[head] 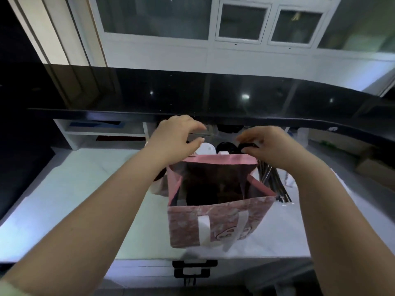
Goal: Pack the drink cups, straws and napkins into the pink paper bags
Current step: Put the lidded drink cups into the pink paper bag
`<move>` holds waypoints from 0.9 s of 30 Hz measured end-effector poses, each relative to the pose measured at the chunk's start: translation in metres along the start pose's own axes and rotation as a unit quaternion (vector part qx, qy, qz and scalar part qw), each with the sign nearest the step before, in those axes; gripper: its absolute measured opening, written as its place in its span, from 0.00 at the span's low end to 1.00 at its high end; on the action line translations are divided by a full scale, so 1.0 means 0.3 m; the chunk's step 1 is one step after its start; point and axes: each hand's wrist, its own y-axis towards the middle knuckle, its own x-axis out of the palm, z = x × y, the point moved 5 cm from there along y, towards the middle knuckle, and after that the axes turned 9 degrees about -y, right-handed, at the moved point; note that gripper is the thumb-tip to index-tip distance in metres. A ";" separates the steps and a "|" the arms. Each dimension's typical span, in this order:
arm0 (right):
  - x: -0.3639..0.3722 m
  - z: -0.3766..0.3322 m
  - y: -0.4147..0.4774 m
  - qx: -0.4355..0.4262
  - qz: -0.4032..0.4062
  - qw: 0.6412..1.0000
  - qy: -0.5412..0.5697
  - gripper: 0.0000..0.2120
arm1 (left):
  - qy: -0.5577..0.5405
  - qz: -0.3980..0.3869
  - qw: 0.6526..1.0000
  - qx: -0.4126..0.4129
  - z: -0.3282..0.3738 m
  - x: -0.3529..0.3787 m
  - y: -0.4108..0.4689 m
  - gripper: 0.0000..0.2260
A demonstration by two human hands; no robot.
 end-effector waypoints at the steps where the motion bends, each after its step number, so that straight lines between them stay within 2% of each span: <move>1: -0.014 0.011 0.019 0.011 0.008 1.000 0.001 0.13 | 0.011 -0.025 1.000 0.007 0.007 0.013 0.042 0.16; 9: -0.021 0.136 0.134 0.075 -0.011 0.994 -0.075 0.16 | 0.172 -0.179 0.961 0.123 0.047 0.201 0.306 0.21; 14: 0.038 0.294 0.182 0.077 -0.028 0.992 -0.093 0.20 | 0.206 -0.250 0.924 0.205 0.059 0.353 0.395 0.23; 17: 0.103 0.386 0.222 0.063 -0.063 0.992 -0.093 0.20 | 0.220 -0.276 0.905 0.240 0.043 0.436 0.428 0.23; 20: 0.170 0.460 0.276 0.043 -0.093 0.991 -0.085 0.22 | 0.209 -0.294 0.901 0.239 0.013 0.494 0.467 0.23; 27: 0.354 0.599 0.414 0.037 -0.156 0.981 -0.112 0.35 | 0.204 -0.307 0.894 0.256 -0.043 0.595 0.513 0.25</move>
